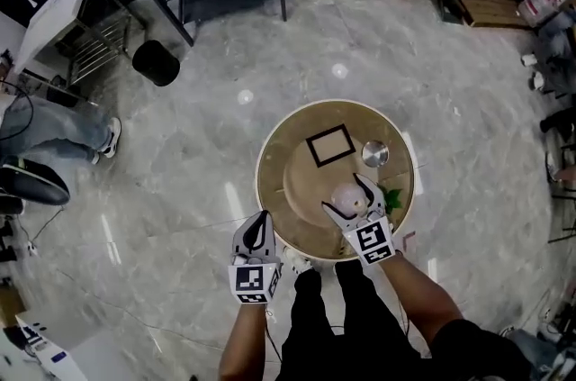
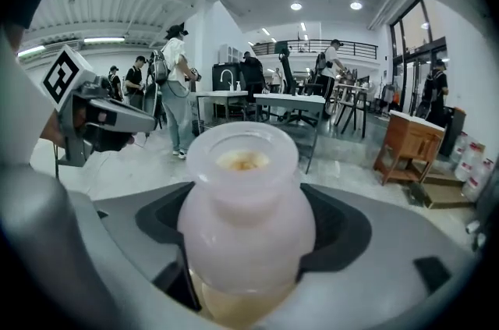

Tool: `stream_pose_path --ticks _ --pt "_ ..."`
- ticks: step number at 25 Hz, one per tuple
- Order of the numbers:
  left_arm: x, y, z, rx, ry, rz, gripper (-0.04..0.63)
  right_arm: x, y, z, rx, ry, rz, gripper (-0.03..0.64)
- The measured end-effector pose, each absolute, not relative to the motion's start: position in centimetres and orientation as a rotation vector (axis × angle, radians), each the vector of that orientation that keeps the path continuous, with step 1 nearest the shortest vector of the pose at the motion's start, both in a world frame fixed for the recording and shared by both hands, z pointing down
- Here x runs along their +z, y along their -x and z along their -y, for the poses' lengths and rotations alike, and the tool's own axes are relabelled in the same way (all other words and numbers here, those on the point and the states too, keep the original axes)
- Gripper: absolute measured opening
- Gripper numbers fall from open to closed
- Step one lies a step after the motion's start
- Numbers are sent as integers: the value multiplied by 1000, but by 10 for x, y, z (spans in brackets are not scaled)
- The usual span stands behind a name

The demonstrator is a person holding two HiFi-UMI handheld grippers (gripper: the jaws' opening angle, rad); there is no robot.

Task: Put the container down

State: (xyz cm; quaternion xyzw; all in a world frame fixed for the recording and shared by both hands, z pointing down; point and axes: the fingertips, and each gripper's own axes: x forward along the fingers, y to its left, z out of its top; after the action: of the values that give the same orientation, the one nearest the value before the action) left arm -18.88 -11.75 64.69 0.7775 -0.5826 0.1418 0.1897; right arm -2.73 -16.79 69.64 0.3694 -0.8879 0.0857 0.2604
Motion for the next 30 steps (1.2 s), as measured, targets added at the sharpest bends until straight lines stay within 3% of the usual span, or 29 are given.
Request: stream_pose_path --ticks 15,30 --pt "780 174 136 463 -2129 1620 -9 931 -4 185 373 -1031 2156 410" --pt "818 171 110 541 -2049 1585 -9 984 -11 174 419 -1033 2131 410"
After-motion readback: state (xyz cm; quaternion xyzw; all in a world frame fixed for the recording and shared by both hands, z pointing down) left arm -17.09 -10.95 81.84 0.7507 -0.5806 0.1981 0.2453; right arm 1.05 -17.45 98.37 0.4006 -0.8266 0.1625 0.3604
